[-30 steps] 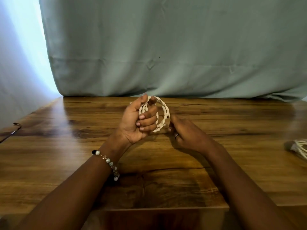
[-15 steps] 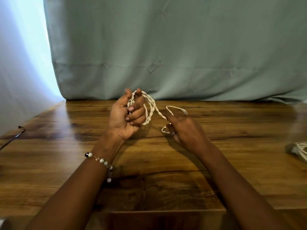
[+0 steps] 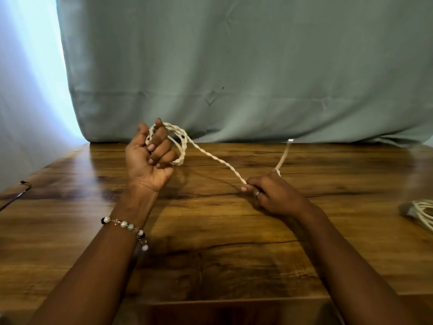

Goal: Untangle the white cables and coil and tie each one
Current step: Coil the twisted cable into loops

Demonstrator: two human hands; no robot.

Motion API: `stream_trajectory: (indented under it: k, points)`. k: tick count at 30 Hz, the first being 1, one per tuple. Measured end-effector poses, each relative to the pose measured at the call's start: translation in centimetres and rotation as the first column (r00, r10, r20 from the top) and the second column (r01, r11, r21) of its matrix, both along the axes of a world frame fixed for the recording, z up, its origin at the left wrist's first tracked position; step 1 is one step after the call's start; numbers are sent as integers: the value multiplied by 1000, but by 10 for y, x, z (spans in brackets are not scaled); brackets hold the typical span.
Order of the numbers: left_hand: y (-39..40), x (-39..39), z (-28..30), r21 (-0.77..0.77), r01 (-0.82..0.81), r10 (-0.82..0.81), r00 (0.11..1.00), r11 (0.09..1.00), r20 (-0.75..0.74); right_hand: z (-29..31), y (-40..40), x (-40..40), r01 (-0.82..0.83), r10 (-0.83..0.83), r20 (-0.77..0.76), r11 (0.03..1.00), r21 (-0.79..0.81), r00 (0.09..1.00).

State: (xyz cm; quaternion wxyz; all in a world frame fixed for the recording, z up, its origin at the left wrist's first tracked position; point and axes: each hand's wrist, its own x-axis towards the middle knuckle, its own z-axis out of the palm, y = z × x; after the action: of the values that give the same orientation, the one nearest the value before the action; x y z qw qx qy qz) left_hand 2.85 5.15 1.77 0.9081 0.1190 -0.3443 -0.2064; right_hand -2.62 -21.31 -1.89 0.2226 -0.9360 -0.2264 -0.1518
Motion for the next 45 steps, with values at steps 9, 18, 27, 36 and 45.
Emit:
stream_trajectory:
  k: [9,18,27,36,45]
  points:
    - [-40,-11,-6,521,-632,705,705,574,78,-1,44,-18,-99,306,305,833,-544,902]
    - [-65,-21,-30,700,-566,474,805,434,357,8,46,-20,-310,283,128,863,398,951]
    - [-67,-24,-34,848,-294,-78,929,442,362,15,20,-10,-159,80,144,696,700,986]
    - [-55,-26,-26,802,-12,-164,977,597,137,8,2,9,-120,27,426,974,193,904]
    - [-51,-23,-21,658,219,-330,943,720,48,7,23,0,-235,253,32,834,500,967]
